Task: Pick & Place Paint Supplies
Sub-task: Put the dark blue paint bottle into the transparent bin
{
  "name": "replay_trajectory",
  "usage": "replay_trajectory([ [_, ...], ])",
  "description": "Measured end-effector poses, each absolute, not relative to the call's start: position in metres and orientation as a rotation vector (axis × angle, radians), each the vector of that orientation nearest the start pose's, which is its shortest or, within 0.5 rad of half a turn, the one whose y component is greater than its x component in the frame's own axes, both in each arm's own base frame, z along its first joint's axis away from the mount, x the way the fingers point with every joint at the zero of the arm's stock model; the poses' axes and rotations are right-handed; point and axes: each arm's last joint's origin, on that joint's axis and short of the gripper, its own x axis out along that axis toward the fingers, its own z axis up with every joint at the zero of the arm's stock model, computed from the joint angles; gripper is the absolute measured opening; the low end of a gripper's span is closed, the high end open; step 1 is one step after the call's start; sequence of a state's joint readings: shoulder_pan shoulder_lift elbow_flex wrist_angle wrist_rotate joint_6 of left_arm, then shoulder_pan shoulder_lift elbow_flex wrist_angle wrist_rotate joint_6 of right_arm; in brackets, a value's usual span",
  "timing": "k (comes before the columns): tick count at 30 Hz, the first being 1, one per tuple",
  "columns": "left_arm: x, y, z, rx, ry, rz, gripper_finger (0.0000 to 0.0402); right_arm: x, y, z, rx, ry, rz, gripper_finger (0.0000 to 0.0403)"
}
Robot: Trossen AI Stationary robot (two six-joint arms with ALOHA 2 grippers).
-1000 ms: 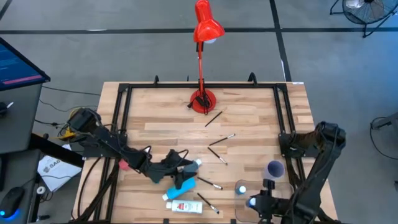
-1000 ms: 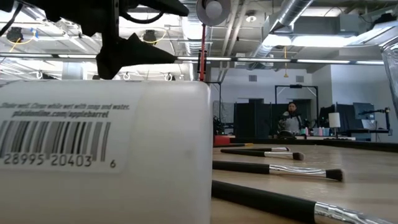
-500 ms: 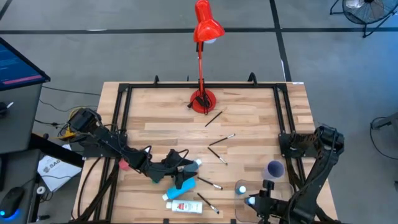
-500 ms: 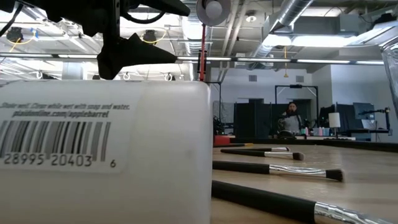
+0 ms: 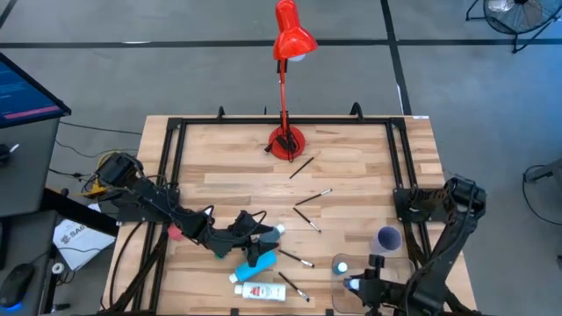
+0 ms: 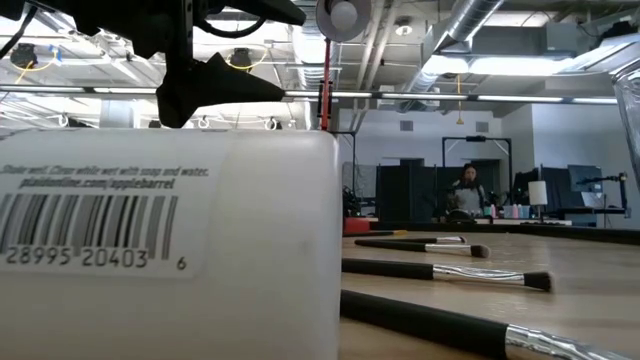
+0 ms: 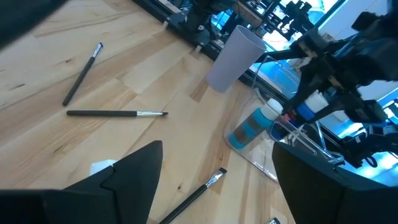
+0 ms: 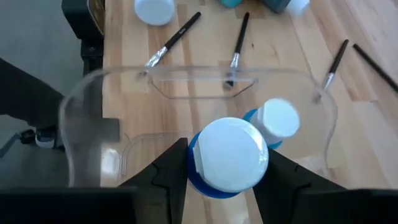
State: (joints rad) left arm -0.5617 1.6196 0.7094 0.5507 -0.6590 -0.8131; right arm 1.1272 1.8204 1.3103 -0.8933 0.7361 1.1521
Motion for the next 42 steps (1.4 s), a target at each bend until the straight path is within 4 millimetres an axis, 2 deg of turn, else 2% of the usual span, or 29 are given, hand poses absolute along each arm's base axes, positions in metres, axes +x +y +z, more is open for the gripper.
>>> replay_trajectory([
  [4,0.276,-0.153,0.179,-0.601,0.235,0.208,0.0285,0.165,0.295,0.192,-0.054,0.848,-0.204,0.0134],
  [20,0.276,-0.153,0.179,-0.6,0.233,0.211,0.0285,0.185,0.29,0.181,-0.006,0.848,-0.157,0.0135],
  [42,0.276,-0.153,0.179,-0.601,0.235,0.207,0.0285,0.194,0.288,0.181,0.048,0.879,-0.145,0.0135],
])
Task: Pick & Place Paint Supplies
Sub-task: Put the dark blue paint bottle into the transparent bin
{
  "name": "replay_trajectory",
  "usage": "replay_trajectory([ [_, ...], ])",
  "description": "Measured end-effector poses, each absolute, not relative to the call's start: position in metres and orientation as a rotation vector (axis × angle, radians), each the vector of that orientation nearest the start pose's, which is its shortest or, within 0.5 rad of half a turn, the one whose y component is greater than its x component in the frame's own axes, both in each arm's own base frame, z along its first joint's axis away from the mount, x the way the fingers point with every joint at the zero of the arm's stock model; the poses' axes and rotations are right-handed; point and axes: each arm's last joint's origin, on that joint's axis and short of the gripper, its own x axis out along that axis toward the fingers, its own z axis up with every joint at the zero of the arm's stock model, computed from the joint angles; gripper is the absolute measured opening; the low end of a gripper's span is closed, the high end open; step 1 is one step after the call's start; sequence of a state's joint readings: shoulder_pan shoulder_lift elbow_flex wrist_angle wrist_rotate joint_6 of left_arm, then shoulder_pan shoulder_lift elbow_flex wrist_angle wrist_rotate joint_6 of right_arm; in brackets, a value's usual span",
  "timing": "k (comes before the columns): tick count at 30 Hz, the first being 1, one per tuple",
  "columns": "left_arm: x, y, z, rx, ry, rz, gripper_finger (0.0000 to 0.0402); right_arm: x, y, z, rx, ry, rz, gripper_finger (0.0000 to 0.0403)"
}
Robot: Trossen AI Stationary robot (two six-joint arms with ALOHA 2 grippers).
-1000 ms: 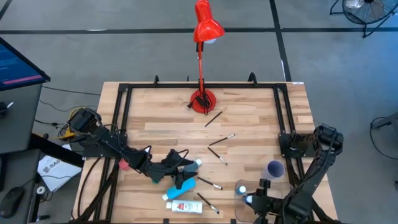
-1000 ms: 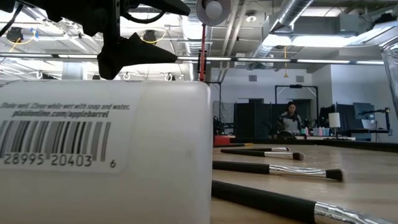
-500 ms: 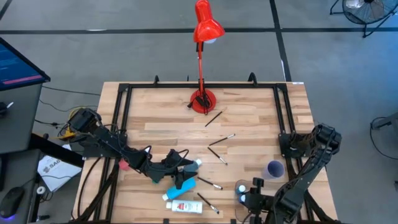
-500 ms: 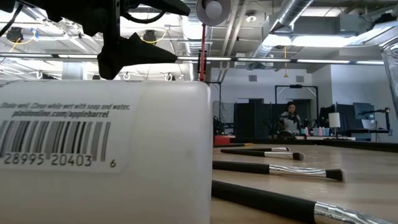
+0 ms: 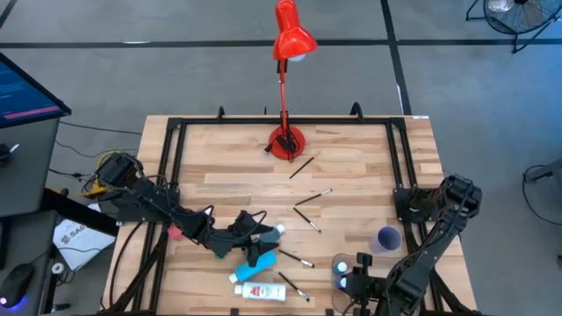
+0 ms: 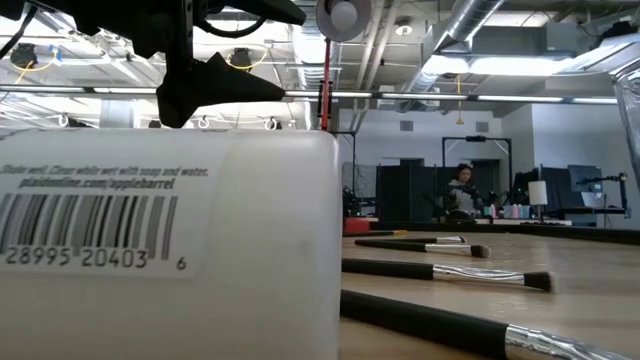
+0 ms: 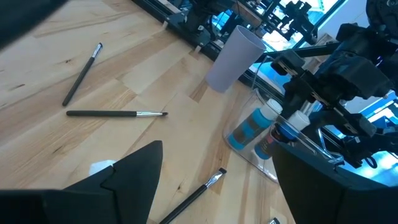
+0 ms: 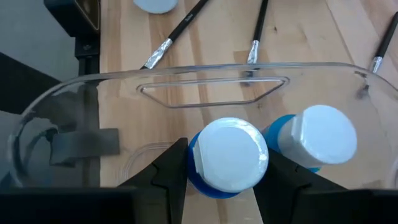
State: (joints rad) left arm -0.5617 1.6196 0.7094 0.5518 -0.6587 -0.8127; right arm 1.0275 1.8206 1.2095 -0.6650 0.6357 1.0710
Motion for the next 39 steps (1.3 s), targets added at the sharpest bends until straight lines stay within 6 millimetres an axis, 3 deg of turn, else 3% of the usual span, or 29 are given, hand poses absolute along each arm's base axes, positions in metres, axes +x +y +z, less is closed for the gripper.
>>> replay_trajectory([
  [15,0.276,-0.153,0.179,-0.6,0.235,0.208,0.0285,0.198,0.284,0.18,0.088,0.864,-0.197,0.0135],
  [22,0.276,-0.153,0.179,-0.6,0.234,0.21,0.0285,0.193,0.277,0.164,0.123,0.86,-0.213,0.0146],
  [33,0.276,-0.153,0.179,-0.6,0.234,0.209,0.0285,0.193,0.277,0.162,0.113,0.863,-0.199,0.0143],
  [39,0.276,-0.153,0.179,-0.6,0.234,0.209,0.0285,0.193,0.278,0.161,0.127,0.891,-0.182,0.0169],
])
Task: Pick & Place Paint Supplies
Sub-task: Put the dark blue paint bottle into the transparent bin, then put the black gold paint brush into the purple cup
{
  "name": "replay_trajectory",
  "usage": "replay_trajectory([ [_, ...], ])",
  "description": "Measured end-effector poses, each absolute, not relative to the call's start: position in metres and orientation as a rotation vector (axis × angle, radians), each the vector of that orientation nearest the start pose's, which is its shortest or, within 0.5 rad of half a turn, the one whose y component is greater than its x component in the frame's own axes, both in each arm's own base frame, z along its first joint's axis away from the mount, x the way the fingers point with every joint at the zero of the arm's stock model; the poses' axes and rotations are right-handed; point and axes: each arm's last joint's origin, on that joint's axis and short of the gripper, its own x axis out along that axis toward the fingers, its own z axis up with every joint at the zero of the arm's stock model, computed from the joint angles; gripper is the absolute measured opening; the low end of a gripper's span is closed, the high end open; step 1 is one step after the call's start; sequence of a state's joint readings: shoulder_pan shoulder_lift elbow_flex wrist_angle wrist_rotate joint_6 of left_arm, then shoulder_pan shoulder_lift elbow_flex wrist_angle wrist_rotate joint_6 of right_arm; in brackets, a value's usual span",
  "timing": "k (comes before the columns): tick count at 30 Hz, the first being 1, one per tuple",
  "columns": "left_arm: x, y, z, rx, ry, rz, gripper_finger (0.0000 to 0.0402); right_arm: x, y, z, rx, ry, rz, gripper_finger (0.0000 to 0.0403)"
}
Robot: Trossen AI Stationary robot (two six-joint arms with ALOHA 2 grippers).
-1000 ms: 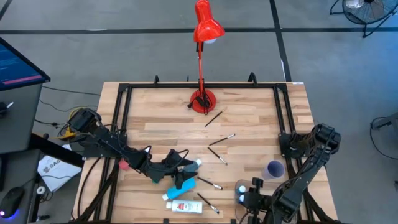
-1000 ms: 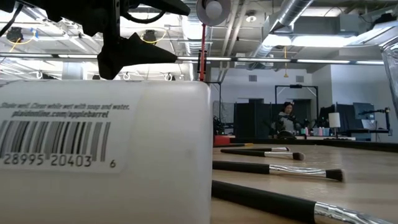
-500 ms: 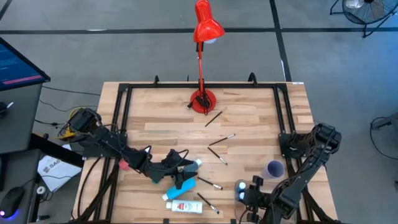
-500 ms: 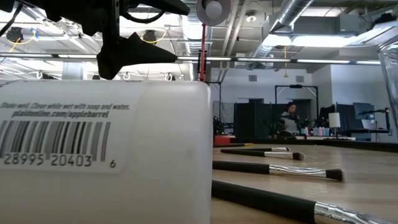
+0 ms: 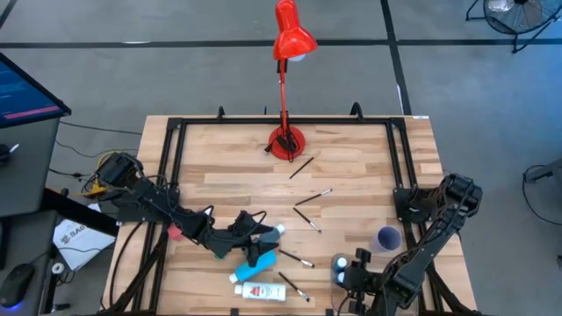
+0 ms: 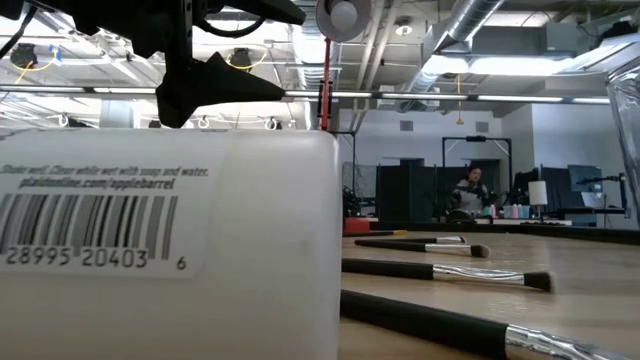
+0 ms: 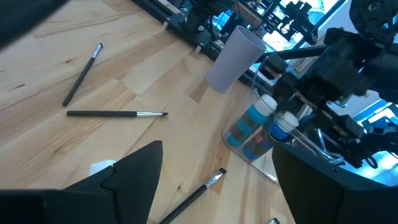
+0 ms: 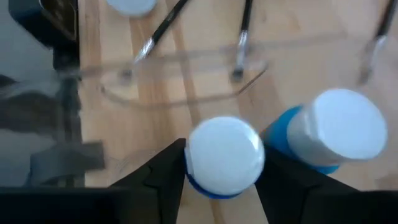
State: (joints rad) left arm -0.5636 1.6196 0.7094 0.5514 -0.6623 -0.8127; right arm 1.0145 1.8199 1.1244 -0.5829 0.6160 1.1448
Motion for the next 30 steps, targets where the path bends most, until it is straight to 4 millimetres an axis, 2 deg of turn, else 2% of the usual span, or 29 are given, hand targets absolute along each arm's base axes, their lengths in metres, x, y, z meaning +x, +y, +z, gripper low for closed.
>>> replay_trajectory([
  [3,0.276,-0.154,0.179,-0.6,0.234,0.208,0.0285,0.19,0.275,0.155,0.098,0.932,-0.191,0.0181],
  [20,0.276,-0.154,0.179,-0.6,0.236,0.205,0.0285,0.192,0.276,0.159,0.105,0.895,-0.192,0.0237],
  [30,0.276,-0.154,0.179,-0.597,0.236,0.206,0.0285,0.189,0.275,0.166,0.111,0.915,-0.179,0.025],
])
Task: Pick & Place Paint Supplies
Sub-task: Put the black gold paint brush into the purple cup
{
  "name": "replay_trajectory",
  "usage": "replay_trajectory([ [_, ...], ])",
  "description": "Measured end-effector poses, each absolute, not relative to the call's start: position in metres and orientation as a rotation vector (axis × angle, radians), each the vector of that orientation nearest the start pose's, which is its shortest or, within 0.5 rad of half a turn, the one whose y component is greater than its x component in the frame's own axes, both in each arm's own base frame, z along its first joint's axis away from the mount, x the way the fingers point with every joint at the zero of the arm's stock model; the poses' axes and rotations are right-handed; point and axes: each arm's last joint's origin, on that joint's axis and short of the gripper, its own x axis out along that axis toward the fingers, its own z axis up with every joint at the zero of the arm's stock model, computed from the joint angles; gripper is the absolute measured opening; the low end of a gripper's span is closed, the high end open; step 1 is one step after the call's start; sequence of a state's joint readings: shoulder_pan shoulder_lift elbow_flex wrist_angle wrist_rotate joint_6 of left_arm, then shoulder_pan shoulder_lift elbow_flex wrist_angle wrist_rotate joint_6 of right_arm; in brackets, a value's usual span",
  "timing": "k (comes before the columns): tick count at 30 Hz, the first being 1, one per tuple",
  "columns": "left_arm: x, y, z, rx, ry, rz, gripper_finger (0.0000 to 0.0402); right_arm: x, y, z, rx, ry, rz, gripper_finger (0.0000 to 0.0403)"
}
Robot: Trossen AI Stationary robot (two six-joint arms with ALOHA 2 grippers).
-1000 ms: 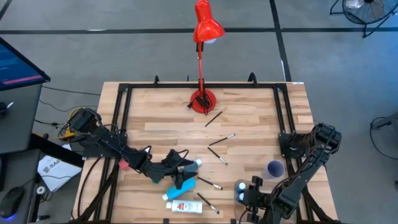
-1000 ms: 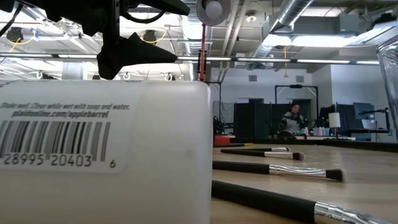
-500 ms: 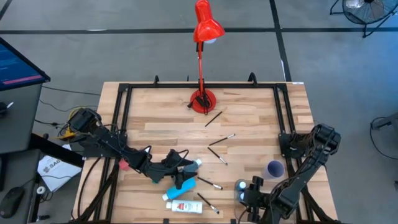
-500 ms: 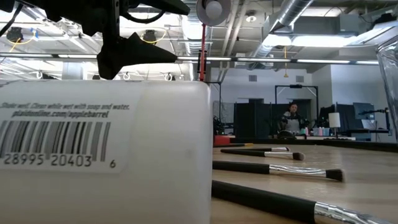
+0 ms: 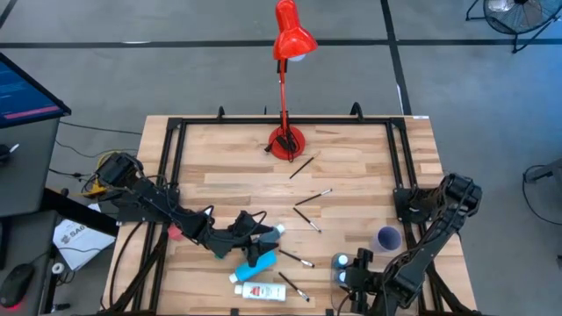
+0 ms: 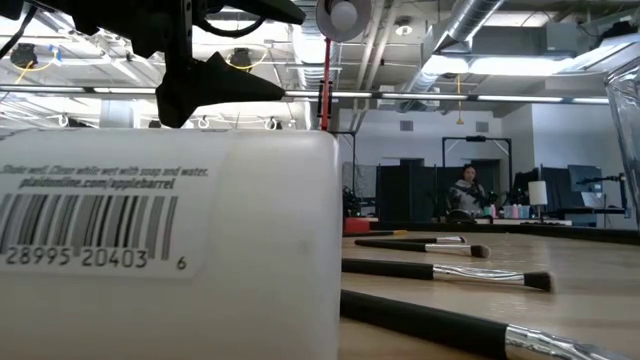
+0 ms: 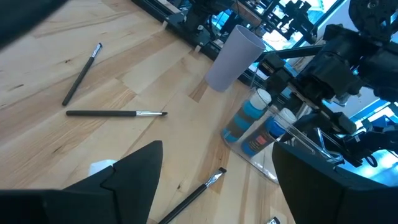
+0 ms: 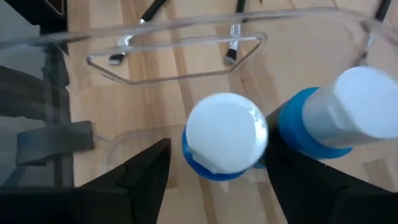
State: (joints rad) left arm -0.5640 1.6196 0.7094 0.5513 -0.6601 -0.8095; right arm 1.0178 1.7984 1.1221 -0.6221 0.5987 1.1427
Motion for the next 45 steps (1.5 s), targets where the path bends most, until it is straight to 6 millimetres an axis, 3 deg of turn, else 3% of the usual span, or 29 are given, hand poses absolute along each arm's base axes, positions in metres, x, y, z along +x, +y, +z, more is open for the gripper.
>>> replay_trajectory([
  [22,0.276,-0.154,0.179,-0.596,0.235,0.208,0.0285,0.174,0.257,0.213,0.167,0.932,-0.12,0.025],
  [34,0.276,-0.154,0.179,-0.596,0.236,0.205,0.0285,0.173,0.257,0.215,0.133,0.93,-0.1,0.025],
  [45,0.276,-0.154,0.179,-0.596,0.236,0.205,0.0285,0.189,0.267,0.256,0.049,0.832,-0.014,0.025],
])
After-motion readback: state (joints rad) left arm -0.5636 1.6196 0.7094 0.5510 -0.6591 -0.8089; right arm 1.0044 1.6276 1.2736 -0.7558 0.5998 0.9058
